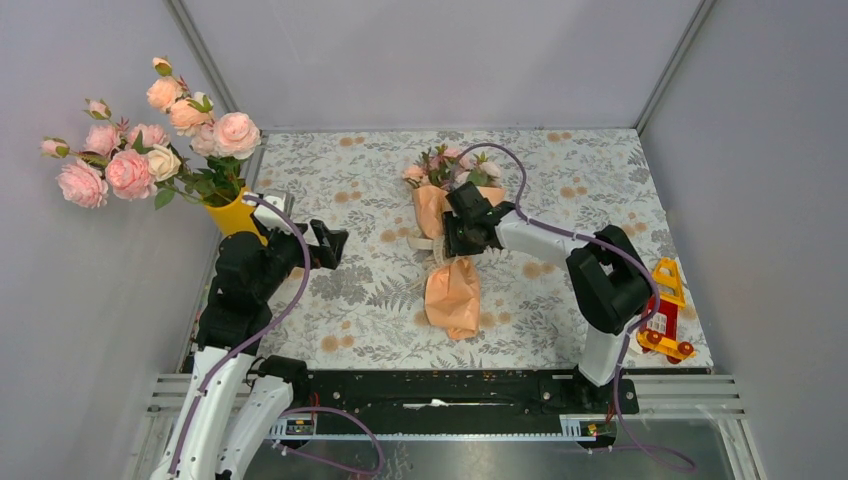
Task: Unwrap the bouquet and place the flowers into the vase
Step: Adjust the fake flower at the center of the board, then untie the ribbon from the wrapping paper.
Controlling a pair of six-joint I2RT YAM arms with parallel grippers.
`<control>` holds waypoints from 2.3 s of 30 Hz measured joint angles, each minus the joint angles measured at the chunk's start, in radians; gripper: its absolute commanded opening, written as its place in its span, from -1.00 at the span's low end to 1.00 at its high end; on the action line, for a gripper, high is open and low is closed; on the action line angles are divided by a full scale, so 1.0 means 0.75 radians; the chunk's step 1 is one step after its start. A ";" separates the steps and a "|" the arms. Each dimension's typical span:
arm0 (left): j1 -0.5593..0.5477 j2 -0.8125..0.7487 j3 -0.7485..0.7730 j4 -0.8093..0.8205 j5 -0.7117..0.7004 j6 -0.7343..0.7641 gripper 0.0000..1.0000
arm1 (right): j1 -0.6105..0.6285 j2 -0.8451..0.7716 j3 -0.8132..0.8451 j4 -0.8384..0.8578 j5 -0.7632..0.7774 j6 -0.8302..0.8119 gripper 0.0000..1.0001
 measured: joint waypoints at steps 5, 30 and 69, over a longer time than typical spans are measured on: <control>0.000 0.013 0.000 -0.011 -0.001 0.000 0.98 | -0.140 -0.006 -0.128 0.171 -0.233 0.041 -0.21; -0.269 0.183 0.140 -0.042 -0.141 0.048 0.98 | -0.273 -0.546 -0.263 0.104 -0.366 -0.123 0.40; -0.572 0.470 0.259 -0.158 -0.097 0.150 0.98 | -0.001 -0.298 -0.156 -0.005 -0.032 -0.060 -0.58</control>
